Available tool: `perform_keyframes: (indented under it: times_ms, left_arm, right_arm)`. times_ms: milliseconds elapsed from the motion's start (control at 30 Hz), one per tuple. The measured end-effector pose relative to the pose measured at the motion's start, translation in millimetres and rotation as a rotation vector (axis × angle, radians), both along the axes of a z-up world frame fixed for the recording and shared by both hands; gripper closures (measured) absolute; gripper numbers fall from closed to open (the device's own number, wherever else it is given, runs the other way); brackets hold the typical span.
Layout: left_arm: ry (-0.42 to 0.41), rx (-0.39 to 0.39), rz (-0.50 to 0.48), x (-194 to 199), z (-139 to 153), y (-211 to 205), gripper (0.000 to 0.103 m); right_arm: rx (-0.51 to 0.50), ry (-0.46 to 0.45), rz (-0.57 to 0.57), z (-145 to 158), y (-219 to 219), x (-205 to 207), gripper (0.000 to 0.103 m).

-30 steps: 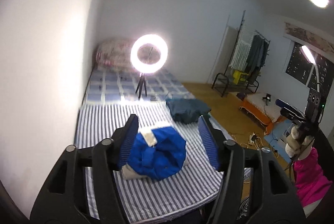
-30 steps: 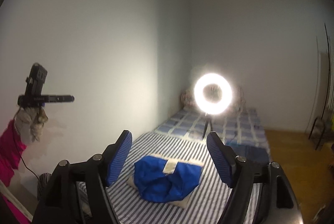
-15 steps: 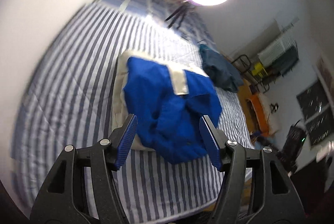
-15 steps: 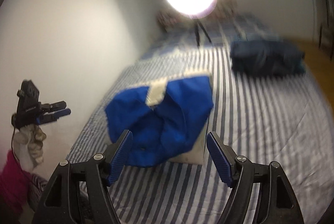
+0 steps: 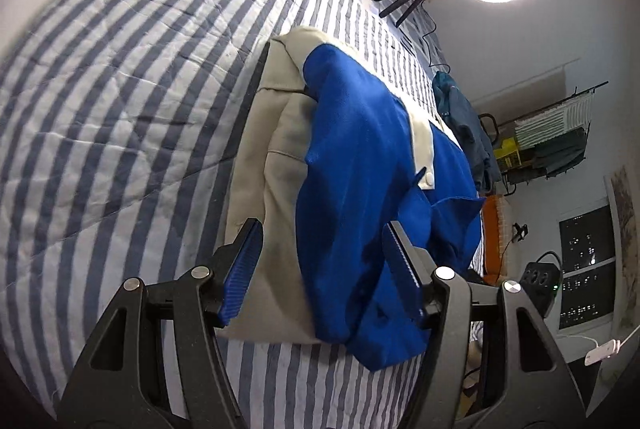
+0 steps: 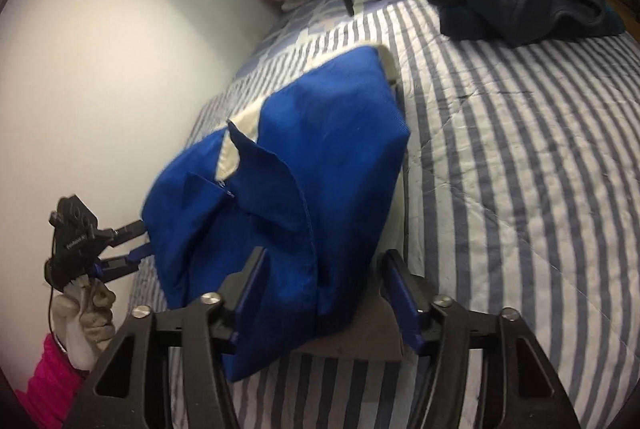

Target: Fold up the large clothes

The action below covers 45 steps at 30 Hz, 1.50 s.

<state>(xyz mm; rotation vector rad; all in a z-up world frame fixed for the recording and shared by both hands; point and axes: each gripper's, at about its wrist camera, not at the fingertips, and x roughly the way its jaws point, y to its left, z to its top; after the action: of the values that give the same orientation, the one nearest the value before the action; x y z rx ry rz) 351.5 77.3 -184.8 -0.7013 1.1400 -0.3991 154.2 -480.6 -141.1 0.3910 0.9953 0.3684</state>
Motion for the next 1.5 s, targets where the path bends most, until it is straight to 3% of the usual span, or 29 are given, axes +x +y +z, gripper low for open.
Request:
perform_keyframes:
  times_ms: [67, 100, 133, 167, 233, 400, 600, 667, 767, 800, 833, 900, 1000, 1133, 1233, 1333, 1400, 1500]
  left_arm:
    - [0.002, -0.034, -0.003, 1, -4, -1, 0.050]
    - [0.003, -0.042, -0.008, 2, -5, -2, 0.068]
    - [0.003, -0.043, -0.019, 3, -6, -4, 0.079]
    - [0.001, -0.035, -0.021, 4, -6, -5, 0.081]
    - [-0.009, -0.063, -0.031, 5, -6, -6, 0.098]
    - [-0.040, -0.054, -0.054, 10, 9, -21, 0.099]
    - [-0.040, -0.034, -0.070, 15, 8, -34, 0.099]
    - [-0.037, -0.028, -0.066, 15, 6, -35, 0.099]
    - [0.000, -0.015, -0.053, 16, -4, -33, 0.096]
    - [0.010, -0.020, -0.044, 17, -8, -32, 0.095]
    - [0.013, -0.033, -0.039, 18, -12, -31, 0.095]
    - [0.015, -0.057, -0.040, 18, -16, -26, 0.096]
    - [0.024, -0.130, -0.031, 17, -11, -18, 0.102]
    - [-0.013, -0.250, -0.020, 11, 14, 3, 0.103]
    - [-0.004, -0.171, -0.012, 11, 9, 10, 0.103]
    - [0.062, -0.052, -0.014, 10, -25, 8, 0.103]
    - [0.082, -0.059, -0.008, 8, -40, 8, 0.103]
    - [0.062, -0.022, -0.029, 4, -32, 7, 0.102]
  right_arm:
    - [0.013, 0.006, -0.013, -2, -1, 3, 0.061]
    - [0.023, 0.005, -0.014, -4, -2, 5, 0.068]
    - [0.026, 0.000, -0.017, -2, -3, 4, 0.070]
    - [0.019, -0.007, -0.018, -1, -4, 3, 0.075]
    - [0.005, -0.011, -0.017, 0, -5, 4, 0.081]
    - [-0.058, -0.036, -0.010, 7, 3, 1, 0.085]
    - [-0.156, -0.090, 0.008, 16, 16, 3, 0.077]
    - [-0.148, -0.099, 0.018, 18, 18, 1, 0.076]
    - [-0.080, -0.066, 0.029, 9, 14, 5, 0.061]
    - [-0.038, -0.035, 0.025, 3, 11, 7, 0.062]
    - [-0.019, -0.020, 0.015, 0, 9, 8, 0.065]
    - [0.017, 0.003, -0.015, -4, 3, 8, 0.092]
    - [0.166, 0.036, -0.059, 0, -14, 2, 0.099]
    - [0.272, 0.008, -0.052, 23, -18, -16, 0.102]
    - [0.323, 0.033, -0.040, 16, -16, -22, 0.103]
    - [0.256, 0.134, -0.046, -20, -3, -23, 0.103]
    - [0.184, 0.157, -0.058, -37, 2, -22, 0.103]
    - [0.094, 0.127, -0.034, -27, 5, -23, 0.102]
